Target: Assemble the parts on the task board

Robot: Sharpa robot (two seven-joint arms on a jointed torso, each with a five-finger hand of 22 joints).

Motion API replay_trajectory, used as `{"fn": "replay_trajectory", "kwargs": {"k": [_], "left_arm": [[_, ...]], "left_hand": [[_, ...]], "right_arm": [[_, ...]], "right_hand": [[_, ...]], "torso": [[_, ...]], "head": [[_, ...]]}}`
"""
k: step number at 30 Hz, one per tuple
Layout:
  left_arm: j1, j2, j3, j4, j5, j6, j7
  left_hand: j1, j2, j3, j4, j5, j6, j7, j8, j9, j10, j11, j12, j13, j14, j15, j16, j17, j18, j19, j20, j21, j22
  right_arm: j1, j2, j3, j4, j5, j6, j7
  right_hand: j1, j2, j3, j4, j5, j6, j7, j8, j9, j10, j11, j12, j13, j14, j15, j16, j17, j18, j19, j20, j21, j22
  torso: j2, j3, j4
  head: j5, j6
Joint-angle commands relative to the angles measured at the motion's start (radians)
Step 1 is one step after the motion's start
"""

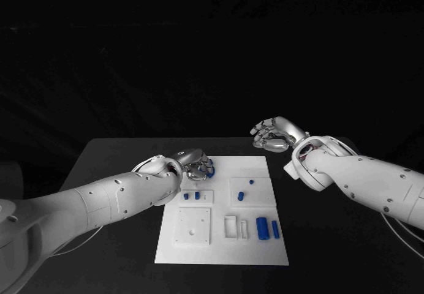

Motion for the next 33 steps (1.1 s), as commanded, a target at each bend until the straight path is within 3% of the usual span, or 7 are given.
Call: {"fn": "replay_trajectory", "kwargs": {"k": [1,5,12,21,33], "left_arm": [[0.009,-0.02,0.004,0.013,0.024,0.019,-0.002],[0.023,-0.046,0.005,0.023,0.026,0.058,-0.014],[0.025,-0.081,0.003,0.039,0.022,0.12,-0.029],[0.024,-0.069,-0.005,0.02,-0.007,0.145,-0.034],[0.019,-0.069,-0.007,0.002,-0.025,0.151,-0.035]], "left_hand": [[0.0,0.008,0.004,-0.001,0.005,0.01,0.003,0.007,0.0,0.011,0.009,-0.004,0.001,0.005,-0.005,0.005,0.002,0.062,0.009,-0.021,0.003,0.017],[0.0,0.008,0.004,-0.001,0.005,0.01,0.003,0.007,0.0,0.011,0.009,-0.005,0.001,0.006,-0.005,0.005,0.002,0.062,0.009,-0.021,0.003,0.017],[0.0,0.009,0.005,-0.002,0.005,0.01,0.003,0.007,0.0,0.012,0.009,-0.006,0.001,0.006,-0.005,0.005,0.001,0.062,0.008,-0.021,0.003,0.017],[0.001,0.009,0.005,-0.002,0.007,0.01,0.002,0.007,-0.001,0.012,0.009,-0.007,0.001,0.005,-0.005,0.004,0.001,0.062,0.007,-0.021,0.002,0.017],[0.001,0.01,0.006,-0.002,0.007,0.01,0.003,0.007,-0.001,0.012,0.009,-0.008,0.002,0.005,-0.005,0.004,0.001,0.061,0.006,-0.022,0.002,0.017]], "right_arm": [[0.0,-0.002,0.0,0.002,0.0,0.004,0.012],[0.0,-0.002,0.0,0.001,0.001,0.005,0.011],[0.0,-0.005,0.0,0.002,0.001,0.007,0.01],[0.0,-0.004,0.0,0.002,0.001,0.008,0.01],[0.0,-0.004,0.0,0.003,0.001,0.008,0.01]], "right_hand": [[0.01,0.003,-0.005,0.0,0.004,0.001,0.001,0.005,-0.002,0.005,0.003,-0.003,-0.002,-0.007,0.002,-0.004,-0.001,0.001,-0.006,0.001,-0.003,0.001],[0.01,0.003,-0.005,-0.001,0.004,0.001,0.001,0.006,-0.002,0.005,0.003,-0.004,-0.003,-0.007,0.002,-0.004,-0.002,0.001,-0.006,0.001,-0.003,0.001],[0.01,0.002,-0.006,-0.001,0.004,0.001,0.001,0.005,-0.003,0.005,0.004,-0.005,-0.007,-0.008,0.003,-0.005,-0.003,0.001,-0.007,0.002,-0.004,0.002],[0.011,0.003,-0.006,-0.001,0.004,0.001,0.001,0.005,-0.003,0.004,0.004,-0.006,-0.01,-0.008,0.003,-0.005,-0.003,0.002,-0.008,0.003,-0.005,0.002],[0.011,0.003,-0.006,-0.001,0.004,0.001,0.001,0.006,-0.003,0.005,0.005,-0.006,-0.012,-0.009,0.004,-0.006,-0.004,0.002,-0.009,0.003,-0.006,0.003]], "torso": [[0.0,0.0006,0.0011],[0.0,0.0011,0.0008],[0.001,0.0007,0.0012],[0.002,0.0008,0.0002],[0.001,0.0027,-0.001]], "head": [[0.0,0.0],[0.001,0.0],[0.001,-0.001],[0.004,-0.003],[0.008,-0.005]]}}
